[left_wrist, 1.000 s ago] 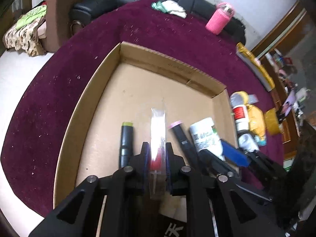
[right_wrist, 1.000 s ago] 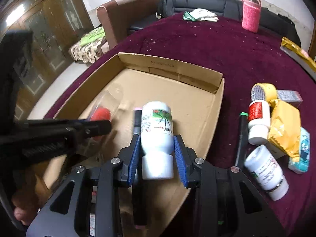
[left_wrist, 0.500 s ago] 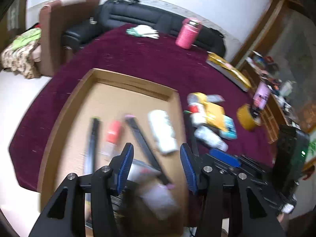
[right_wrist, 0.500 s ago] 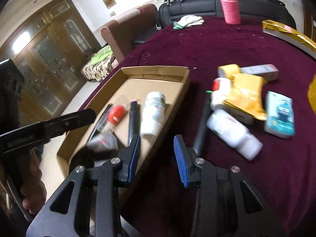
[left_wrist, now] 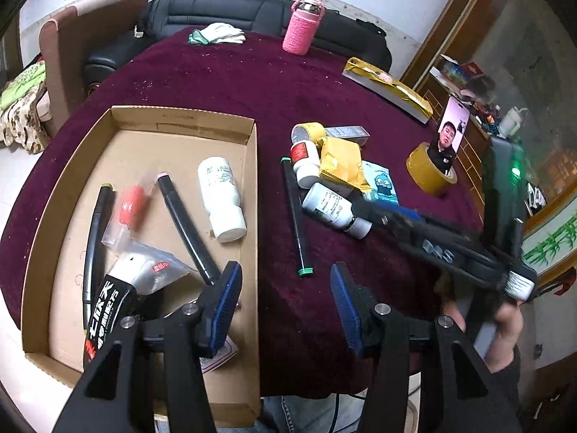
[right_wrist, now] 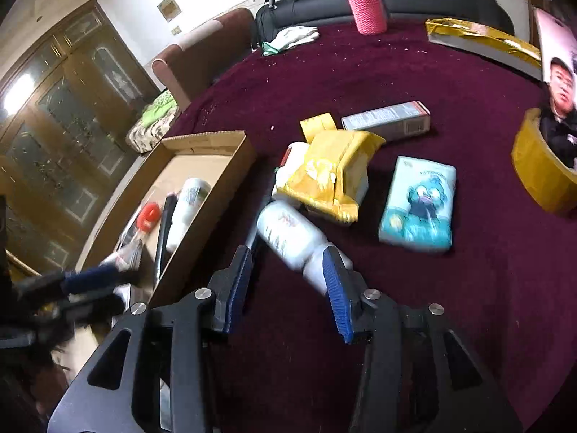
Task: Organize objects
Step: 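Grasp the blue-green tissue pack with the right gripper while the left grasps a white bottle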
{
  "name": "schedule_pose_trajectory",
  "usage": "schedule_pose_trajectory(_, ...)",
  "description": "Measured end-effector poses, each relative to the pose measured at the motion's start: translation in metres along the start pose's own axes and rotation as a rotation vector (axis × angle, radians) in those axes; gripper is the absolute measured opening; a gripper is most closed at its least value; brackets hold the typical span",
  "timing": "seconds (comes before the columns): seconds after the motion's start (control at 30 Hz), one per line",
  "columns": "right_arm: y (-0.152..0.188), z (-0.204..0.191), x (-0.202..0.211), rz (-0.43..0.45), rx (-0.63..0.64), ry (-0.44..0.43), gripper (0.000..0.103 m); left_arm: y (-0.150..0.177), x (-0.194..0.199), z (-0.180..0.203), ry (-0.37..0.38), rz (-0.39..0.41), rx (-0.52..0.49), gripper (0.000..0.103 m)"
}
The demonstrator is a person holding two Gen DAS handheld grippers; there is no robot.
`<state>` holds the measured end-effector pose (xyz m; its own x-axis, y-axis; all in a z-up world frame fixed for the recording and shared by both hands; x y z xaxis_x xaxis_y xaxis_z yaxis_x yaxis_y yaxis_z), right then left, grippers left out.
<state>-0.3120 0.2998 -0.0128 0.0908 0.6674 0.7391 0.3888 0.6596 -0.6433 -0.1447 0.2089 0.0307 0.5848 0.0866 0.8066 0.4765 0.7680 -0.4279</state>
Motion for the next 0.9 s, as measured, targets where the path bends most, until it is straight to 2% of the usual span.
schedule_pose_trajectory(0.03, -0.004, 0.004, -0.005, -0.002, 0.003, 0.030, 0.042, 0.000, -0.002, -0.001, -0.001, -0.004, 0.004, 0.052)
schedule_pose_trajectory(0.1, -0.005, 0.006, -0.016, -0.031, 0.016, 0.019, 0.045, -0.002, -0.007, -0.003, -0.010, -0.011, 0.013, 0.052)
schedule_pose_trajectory(0.2, 0.004, 0.001, -0.027, -0.073, 0.041, 0.006, 0.046, -0.005, -0.013, -0.004, -0.011, -0.021, 0.021, 0.052)
schedule_pose_trajectory(0.23, 0.006, -0.003, -0.024, -0.069, 0.051, 0.008, 0.046, -0.006, -0.015, -0.003, -0.010, -0.020, 0.026, 0.052)
schedule_pose_trajectory(0.3, 0.010, -0.016, -0.013, -0.040, 0.076, -0.047, 0.046, -0.008, -0.020, 0.001, -0.001, -0.027, 0.022, 0.052)
schedule_pose_trajectory(0.33, 0.011, -0.020, -0.005, -0.019, 0.086, -0.051, 0.046, -0.009, -0.023, 0.004, -0.010, -0.029, 0.013, 0.052)
schedule_pose_trajectory(0.37, 0.012, -0.018, -0.001, -0.015, 0.076, -0.017, 0.046, -0.009, -0.027, 0.010, -0.028, -0.025, -0.008, 0.052)
schedule_pose_trajectory(0.4, 0.014, -0.013, 0.004, -0.011, 0.052, 0.022, 0.046, -0.008, -0.029, 0.016, -0.035, -0.019, -0.037, 0.052)
schedule_pose_trajectory(0.47, 0.020, 0.003, 0.014, 0.008, -0.014, 0.048, 0.046, -0.008, -0.037, 0.030, -0.024, -0.025, -0.090, 0.052)
schedule_pose_trajectory(0.63, 0.034, 0.041, 0.023, -0.003, -0.104, 0.129, 0.046, -0.016, -0.067, 0.051, -0.004, -0.074, -0.106, 0.052)
schedule_pose_trajectory(0.77, 0.035, 0.068, 0.018, -0.009, -0.212, 0.088, 0.046, -0.018, -0.090, 0.069, -0.012, -0.108, -0.129, 0.052)
schedule_pose_trajectory(0.9, 0.022, 0.083, 0.018, -0.014, -0.209, 0.135, 0.046, -0.018, -0.114, 0.080, -0.059, -0.126, -0.135, 0.052)
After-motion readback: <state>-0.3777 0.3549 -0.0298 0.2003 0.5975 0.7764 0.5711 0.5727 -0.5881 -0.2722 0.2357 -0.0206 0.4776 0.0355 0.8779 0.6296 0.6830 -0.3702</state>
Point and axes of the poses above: each gripper's, at about its wrist camera, not at the fingertips, and x roughly against the way its jaws point, z to its right, y to its underside, the point moved 3 cm from there along -x, roughly the way its jaws point, and after that the axes turned 14 degrees about x, right-handed, at the moved point
